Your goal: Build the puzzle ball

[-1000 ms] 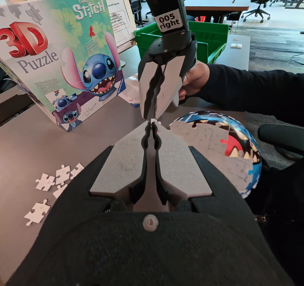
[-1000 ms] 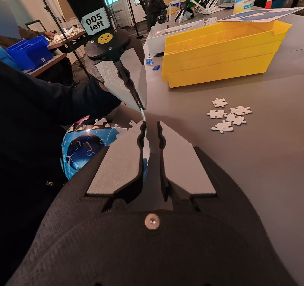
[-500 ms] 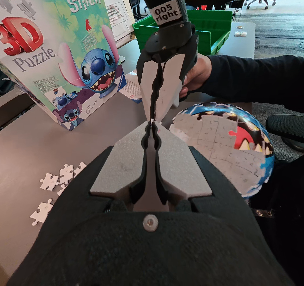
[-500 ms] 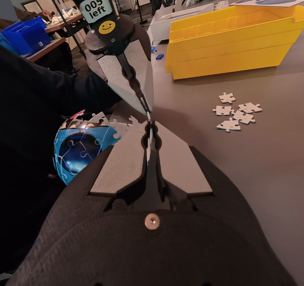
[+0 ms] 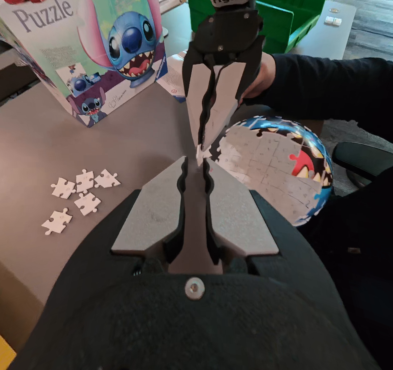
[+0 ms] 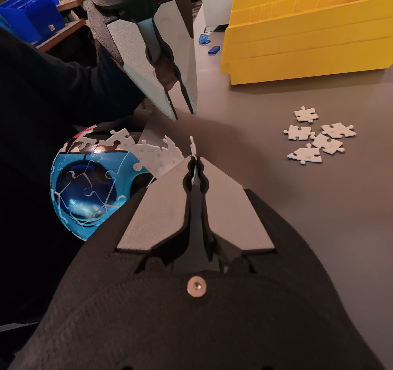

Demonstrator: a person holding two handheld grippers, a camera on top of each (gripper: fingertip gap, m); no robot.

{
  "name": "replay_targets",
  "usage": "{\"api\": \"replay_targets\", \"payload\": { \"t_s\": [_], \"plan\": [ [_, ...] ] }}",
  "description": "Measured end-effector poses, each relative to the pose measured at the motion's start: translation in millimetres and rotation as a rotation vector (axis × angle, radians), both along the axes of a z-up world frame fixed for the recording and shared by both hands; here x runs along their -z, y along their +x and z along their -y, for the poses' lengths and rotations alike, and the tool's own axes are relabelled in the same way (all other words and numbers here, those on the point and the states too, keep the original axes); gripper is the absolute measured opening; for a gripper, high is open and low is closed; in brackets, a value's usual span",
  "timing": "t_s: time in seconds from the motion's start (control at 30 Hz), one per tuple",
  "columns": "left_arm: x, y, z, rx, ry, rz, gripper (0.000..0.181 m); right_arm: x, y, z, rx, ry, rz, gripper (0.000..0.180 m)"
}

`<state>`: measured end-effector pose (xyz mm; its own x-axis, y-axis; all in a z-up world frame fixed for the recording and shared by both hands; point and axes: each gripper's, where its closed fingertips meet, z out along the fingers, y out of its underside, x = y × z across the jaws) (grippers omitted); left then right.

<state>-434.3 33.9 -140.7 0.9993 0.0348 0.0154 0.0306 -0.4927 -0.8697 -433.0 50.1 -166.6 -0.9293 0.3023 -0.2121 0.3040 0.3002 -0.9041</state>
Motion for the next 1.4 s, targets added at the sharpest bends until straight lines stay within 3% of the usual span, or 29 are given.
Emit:
{"api": "replay_targets", "payload": {
  "t_s": [0.57,0.97,1.1,1.17,1.4],
  "plan": [
    [15,5,-9,0.021,-0.067,0.071,0.018,-8,-2,-9,-0.133,-0.022,-0.037,0.0],
    [16,0,-23,-0.009,-0.038,0.04,0.0,-15,-3,1,-0.203,-0.039,-0.067,0.0],
    [24,3,-23,-0.009,-0.077,0.025,0.0,-13,-5,-3,-0.2,0.026,-0.013,0.01],
    [25,3,-23,-0.017,-0.081,0.02,0.0,-23,-6,-3,-0.192,0.02,-0.046,0.0],
    [29,-1,-21,-0.047,-0.104,0.023,0.0,-16,-5,6,-0.178,0.146,-0.08,0.0]
  ]
}}
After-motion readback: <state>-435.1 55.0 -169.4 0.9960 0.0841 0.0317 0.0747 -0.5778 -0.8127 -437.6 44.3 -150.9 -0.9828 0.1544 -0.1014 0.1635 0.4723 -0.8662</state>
